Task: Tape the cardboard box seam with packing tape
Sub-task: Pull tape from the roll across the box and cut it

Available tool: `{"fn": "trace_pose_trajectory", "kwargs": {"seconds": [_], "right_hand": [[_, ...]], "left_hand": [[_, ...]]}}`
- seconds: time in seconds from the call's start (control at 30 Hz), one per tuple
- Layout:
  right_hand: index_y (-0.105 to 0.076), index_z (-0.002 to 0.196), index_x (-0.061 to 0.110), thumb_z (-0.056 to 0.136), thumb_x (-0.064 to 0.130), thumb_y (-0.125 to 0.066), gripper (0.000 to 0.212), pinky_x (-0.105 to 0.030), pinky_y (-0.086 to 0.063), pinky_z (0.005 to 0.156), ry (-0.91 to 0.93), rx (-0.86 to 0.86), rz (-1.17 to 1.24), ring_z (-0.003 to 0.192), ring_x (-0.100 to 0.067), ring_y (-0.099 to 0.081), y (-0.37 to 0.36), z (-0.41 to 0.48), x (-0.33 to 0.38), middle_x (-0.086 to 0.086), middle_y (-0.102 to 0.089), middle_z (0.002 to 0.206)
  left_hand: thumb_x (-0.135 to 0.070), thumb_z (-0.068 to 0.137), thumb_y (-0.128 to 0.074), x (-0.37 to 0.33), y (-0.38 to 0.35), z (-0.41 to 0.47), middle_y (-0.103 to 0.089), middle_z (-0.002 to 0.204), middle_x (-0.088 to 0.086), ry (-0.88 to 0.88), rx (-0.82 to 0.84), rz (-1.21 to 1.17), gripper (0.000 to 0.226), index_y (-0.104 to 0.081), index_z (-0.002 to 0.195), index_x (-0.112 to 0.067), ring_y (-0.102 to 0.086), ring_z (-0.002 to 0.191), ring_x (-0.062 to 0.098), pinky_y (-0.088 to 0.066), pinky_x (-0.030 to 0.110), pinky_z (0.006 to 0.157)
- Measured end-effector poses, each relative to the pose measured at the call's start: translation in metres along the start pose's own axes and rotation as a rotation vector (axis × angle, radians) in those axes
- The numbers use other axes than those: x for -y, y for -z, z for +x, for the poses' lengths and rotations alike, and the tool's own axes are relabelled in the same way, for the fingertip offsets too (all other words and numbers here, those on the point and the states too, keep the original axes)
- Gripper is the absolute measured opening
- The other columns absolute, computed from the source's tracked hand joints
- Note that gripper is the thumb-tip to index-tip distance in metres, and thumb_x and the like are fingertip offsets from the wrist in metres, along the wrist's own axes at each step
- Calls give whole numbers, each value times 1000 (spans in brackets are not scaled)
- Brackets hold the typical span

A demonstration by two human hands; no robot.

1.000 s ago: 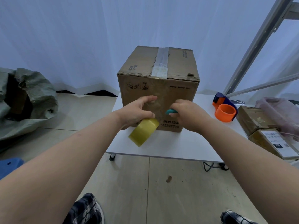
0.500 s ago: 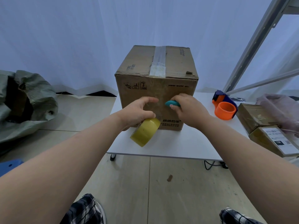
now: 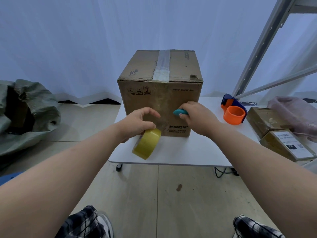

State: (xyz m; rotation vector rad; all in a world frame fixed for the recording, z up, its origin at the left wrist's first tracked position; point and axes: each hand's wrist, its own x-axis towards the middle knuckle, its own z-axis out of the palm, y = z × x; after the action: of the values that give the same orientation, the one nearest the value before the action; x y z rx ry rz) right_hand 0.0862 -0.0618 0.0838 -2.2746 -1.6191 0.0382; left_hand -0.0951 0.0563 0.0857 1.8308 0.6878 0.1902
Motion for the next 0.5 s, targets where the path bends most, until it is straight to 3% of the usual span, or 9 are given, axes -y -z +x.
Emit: {"fn": "trace_pose_trajectory", "kwargs": {"seconds": [0.33,0.43,0.5], "right_hand": [[-58,117,14,90,12,-54,28,-31,-48,82,-218,71,129,93,-19,-56,5,-28,-47,-8,-63,112],[-52,126,15,90,12,-56,36,-35,-50,84,-413,14,171,102,-26,-59,4,-47,-83,-13,-61,120],[-52,122,14,89,17,-60,34,-38,-52,83,-530,-10,198,100,-28,-60,1,-58,-106,-15,-62,117]], "left_hand": [[-9,89,-59,-16,-50,4,-58,105,-6,-32,185,229,19,-59,104,-21,-58,90,11,-47,17,69],[-12,92,-55,-29,-89,20,-60,114,-1,-180,162,432,24,-58,115,-17,-57,103,15,-45,21,83],[-13,95,-51,-41,-115,33,-54,124,3,-254,146,556,28,-54,122,-16,-56,105,20,-44,26,84]]}}
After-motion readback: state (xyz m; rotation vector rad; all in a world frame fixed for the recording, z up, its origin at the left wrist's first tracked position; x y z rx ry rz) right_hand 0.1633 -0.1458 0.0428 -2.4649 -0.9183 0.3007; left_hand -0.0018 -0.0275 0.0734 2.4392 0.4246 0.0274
